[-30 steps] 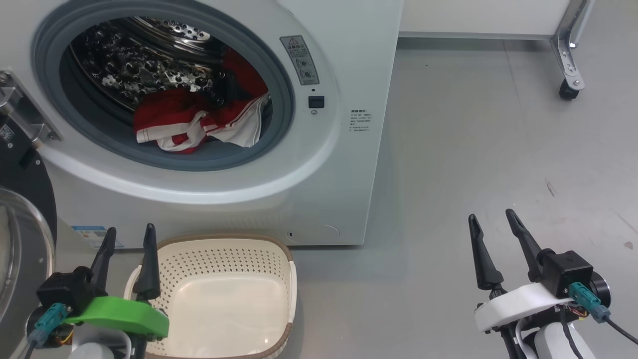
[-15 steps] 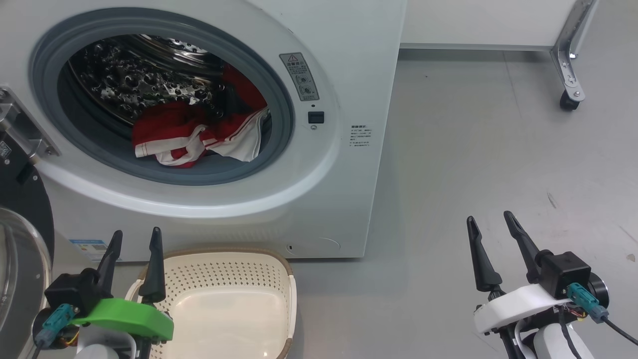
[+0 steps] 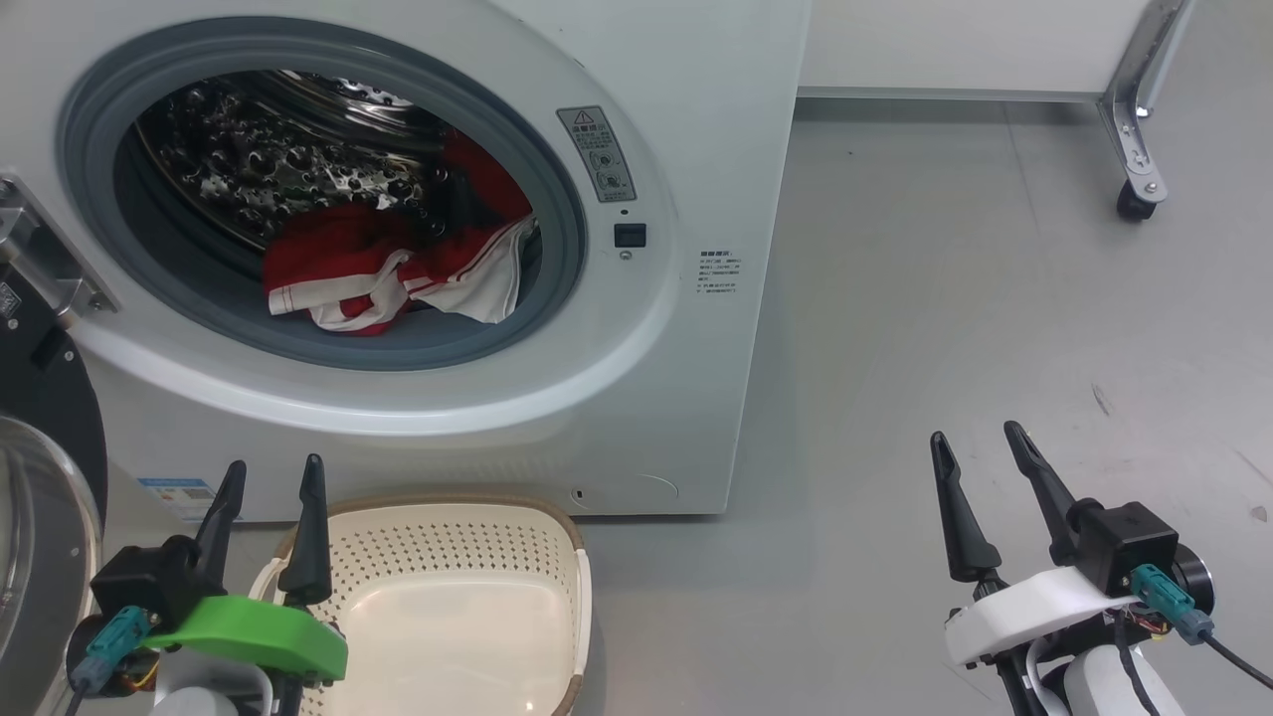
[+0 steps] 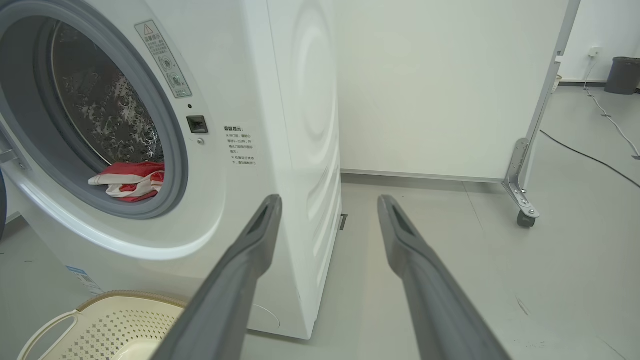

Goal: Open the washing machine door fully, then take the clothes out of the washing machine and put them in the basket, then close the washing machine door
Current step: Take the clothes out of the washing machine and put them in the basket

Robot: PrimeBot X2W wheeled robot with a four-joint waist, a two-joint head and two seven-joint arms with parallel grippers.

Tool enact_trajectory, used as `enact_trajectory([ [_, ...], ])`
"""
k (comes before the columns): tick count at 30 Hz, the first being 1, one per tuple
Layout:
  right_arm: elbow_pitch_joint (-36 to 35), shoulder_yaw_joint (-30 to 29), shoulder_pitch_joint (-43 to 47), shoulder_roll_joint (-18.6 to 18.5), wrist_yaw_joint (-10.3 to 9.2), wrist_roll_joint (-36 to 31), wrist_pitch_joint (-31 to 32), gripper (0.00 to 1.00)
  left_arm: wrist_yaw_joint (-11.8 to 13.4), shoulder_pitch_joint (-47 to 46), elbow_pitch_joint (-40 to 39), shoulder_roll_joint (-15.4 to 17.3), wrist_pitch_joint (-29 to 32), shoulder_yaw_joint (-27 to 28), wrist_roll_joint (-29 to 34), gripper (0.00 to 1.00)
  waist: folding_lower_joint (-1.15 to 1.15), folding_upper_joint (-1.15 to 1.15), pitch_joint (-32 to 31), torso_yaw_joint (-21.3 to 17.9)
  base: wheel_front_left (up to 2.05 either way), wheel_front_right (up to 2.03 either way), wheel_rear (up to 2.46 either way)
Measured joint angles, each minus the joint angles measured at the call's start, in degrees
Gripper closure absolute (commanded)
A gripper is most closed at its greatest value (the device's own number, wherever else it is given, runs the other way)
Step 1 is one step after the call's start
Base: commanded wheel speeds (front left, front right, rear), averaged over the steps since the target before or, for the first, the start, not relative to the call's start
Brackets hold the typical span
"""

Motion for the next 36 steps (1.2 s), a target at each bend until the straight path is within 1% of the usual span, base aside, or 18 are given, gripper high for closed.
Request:
enact_trajectory([
  [25, -0.22, -0.13, 0.00, 0.29, 0.00, -0.01, 0.00, 0.00, -0.01, 0.00, -0.13, 0.01, 0.00, 0.05, 0.00, 0.00, 0.00, 0.00, 1.18, -0.11, 0.00, 0.00, 0.00],
  [36, -1.88, 0.80, -0.15, 0.31, 0.12, -0.46, 0.00, 0.00, 0.43, -0.03, -1.96, 0.57, -0.01, 1.38, 0.75, 0.00, 0.00, 0.00, 4.49, -1.21, 0.00, 0.00, 0.00],
])
